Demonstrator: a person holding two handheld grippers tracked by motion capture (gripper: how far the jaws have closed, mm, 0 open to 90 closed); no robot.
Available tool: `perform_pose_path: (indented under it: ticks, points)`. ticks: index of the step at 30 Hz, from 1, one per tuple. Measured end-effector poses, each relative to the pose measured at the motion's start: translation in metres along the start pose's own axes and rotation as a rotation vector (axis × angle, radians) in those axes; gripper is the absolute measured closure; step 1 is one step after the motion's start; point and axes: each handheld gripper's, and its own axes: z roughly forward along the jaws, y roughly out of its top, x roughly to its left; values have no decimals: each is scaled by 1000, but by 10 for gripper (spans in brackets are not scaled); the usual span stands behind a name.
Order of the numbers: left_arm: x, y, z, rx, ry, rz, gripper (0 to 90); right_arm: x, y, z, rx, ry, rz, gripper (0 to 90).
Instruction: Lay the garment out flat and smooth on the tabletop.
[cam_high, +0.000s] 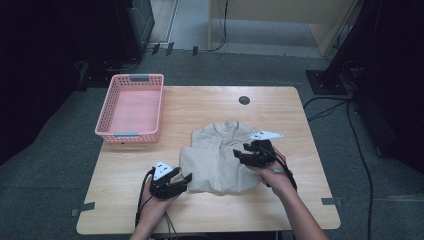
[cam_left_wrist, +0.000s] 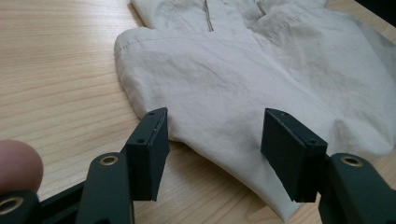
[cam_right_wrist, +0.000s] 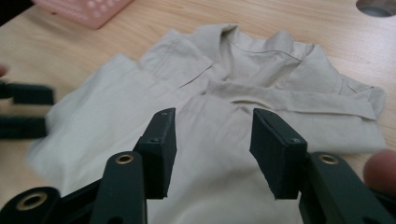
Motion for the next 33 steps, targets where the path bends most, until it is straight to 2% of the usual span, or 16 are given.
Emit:
perform_pose_path:
  ticks: [2, 5, 6, 7, 8, 10, 11, 13, 14, 16, 22, 26, 31, 33]
  points:
    - [2, 0, -3, -11, 1, -2, 420, 2, 6, 16, 36, -17, 38, 427]
    - [4, 0, -6, -16, 1, -4, 420, 7, 9, 40, 93, -51, 46, 369]
    - [4, 0, -6, -16, 1, -4, 420, 7, 9, 40, 93, -51, 46, 369]
    - [5, 0, -8, -18, 3, -3, 419, 11, 6, 53, 140, -94, 22, 422]
    - [6, 0, -9, -19, 4, -3, 419, 12, 4, 57, 157, -102, -1, 473]
    - [8, 0, -10, -20, 7, -6, 419, 14, -1, 59, 159, -135, -31, 639]
    - [8, 0, -10, -20, 7, -6, 419, 15, -2, 57, 146, -131, -36, 711]
    - [9, 0, -12, -30, 11, -16, 419, 17, -4, 51, 119, -120, -57, 796]
    - [9, 0, -12, -30, 11, -16, 419, 17, -4, 51, 119, -120, -57, 796]
    - [9, 2, -13, -39, 8, -18, 418, 24, -6, 38, 79, -112, -104, 835]
    - [7, 6, -18, -62, 1, -16, 416, 38, -10, 4, -33, -87, -190, 840]
    - [8, 7, -20, -70, 6, -19, 417, 49, -19, -18, -110, -72, -251, 840]
    - [11, 8, -23, -77, 13, -30, 417, 62, -40, -41, -148, -40, -328, 842]
    - [12, 8, -24, -80, 11, -38, 417, 64, -45, -45, -159, -26, -338, 841]
